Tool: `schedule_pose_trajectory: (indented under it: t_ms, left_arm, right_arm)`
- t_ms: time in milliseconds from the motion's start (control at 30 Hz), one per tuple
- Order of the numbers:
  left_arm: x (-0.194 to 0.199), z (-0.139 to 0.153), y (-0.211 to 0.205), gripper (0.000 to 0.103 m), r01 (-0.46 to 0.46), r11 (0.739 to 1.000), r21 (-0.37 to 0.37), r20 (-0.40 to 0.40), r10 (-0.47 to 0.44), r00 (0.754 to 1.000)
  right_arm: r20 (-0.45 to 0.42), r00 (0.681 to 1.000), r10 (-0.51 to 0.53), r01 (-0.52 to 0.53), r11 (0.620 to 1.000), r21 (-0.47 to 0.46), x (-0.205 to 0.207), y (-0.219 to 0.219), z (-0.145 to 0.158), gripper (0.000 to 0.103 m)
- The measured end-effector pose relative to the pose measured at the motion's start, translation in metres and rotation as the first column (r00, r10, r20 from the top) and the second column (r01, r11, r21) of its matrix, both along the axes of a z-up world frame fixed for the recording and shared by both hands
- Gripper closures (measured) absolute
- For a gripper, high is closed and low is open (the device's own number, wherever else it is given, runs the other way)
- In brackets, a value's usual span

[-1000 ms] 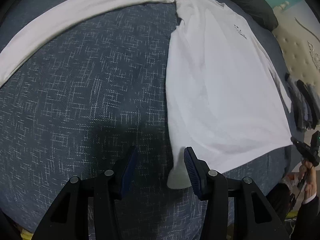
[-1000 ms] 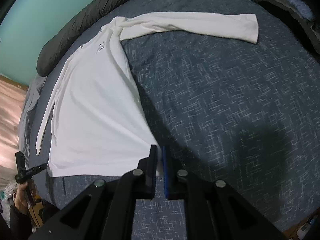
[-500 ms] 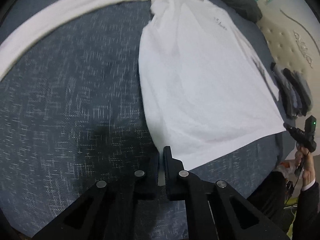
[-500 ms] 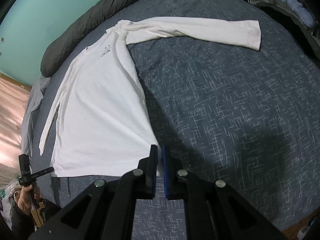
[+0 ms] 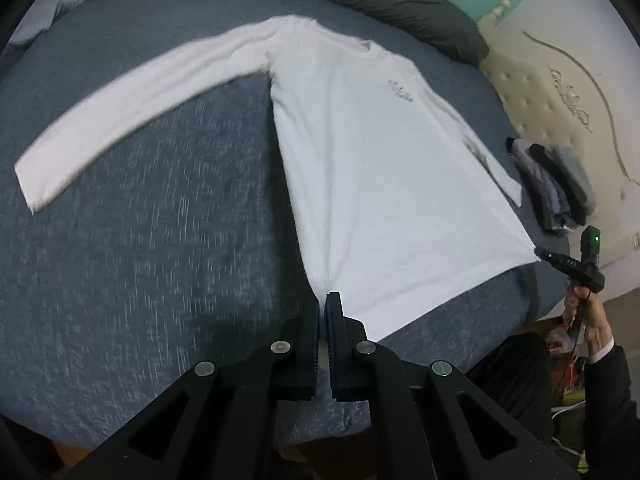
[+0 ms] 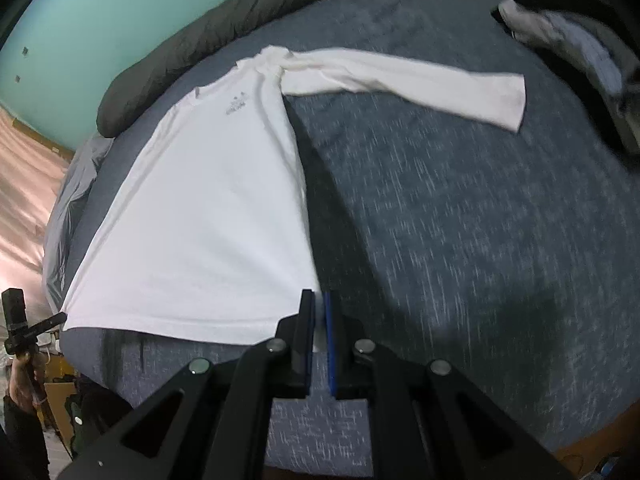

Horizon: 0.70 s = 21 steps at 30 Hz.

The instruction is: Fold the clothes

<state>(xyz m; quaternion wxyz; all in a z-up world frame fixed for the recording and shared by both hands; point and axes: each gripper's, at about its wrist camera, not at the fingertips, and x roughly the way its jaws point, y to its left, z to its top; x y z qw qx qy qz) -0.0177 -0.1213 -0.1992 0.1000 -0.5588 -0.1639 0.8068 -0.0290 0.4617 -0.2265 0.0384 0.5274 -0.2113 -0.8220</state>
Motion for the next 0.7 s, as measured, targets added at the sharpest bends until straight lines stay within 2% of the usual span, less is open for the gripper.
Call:
schedule_pose_trajectory:
  t_ms: [267, 533, 700]
  left_arm:
    - [-0.003, -0.061, -0.006, 0.099, -0.055, 0.998, 0.019, 0.121, 0.052, 0.991]
    - [-0.019, -0.068, 0.008, 0.098, -0.041, 0.999, -0.016, 0.112, 0.042, 0.993]
    - [-0.022, -0.071, 0.013, 0.098, -0.032, 0.999, -0.029, 0.122, 0.036, 0.992]
  right_arm:
    - [0.065, 0.997, 0.036, -0.036, 0.999, 0.005, 0.007, -0.006, -0.023, 0.098]
    - [0.096, 0.994, 0.059, -0.058, 0.998, -0.014, -0.002, -0.011, -0.033, 0.098]
    - [0.127, 0.991, 0.039, -0.038, 0.999, -0.014, -0.007, -0.012, -0.04, 0.096]
